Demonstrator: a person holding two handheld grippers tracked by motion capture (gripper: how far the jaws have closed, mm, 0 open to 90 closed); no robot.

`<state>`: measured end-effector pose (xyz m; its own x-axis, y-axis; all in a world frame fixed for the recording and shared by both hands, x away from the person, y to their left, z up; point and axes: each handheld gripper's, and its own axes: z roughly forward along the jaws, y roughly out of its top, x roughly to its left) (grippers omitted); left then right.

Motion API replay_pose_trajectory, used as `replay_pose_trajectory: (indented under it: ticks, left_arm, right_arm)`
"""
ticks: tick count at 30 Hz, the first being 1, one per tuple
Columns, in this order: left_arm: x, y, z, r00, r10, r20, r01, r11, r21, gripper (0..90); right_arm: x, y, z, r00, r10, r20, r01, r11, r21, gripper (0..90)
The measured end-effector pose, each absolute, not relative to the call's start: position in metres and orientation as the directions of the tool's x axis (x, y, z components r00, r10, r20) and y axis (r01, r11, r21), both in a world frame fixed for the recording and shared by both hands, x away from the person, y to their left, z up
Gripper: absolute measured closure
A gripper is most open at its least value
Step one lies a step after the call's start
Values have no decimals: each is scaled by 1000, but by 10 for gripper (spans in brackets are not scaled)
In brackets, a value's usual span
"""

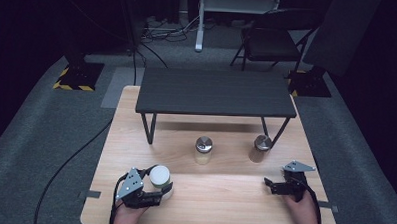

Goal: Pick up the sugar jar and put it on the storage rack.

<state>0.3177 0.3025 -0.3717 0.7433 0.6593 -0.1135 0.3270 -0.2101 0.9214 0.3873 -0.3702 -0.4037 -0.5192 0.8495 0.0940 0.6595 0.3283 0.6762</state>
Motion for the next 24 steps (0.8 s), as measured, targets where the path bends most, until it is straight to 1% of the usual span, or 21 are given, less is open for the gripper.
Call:
replay_pose_trajectory:
  ticks: [4,18,24]
  left_arm:
    - [317,305,-373,737,664,-122,330,-197,923,321]
    - [317,303,-368,742,664,-95,322,-228,919,330]
    - [318,302,-366,732,674,-103,335,-224,915,330]
  right_arm:
    - [387,-370,-404,-519,849,94,660,328,676,35]
    - [387,-370,-404,-518,850,94,660,328,676,35]
    - [387,-370,-404,-517,851,93,660,327,676,35]
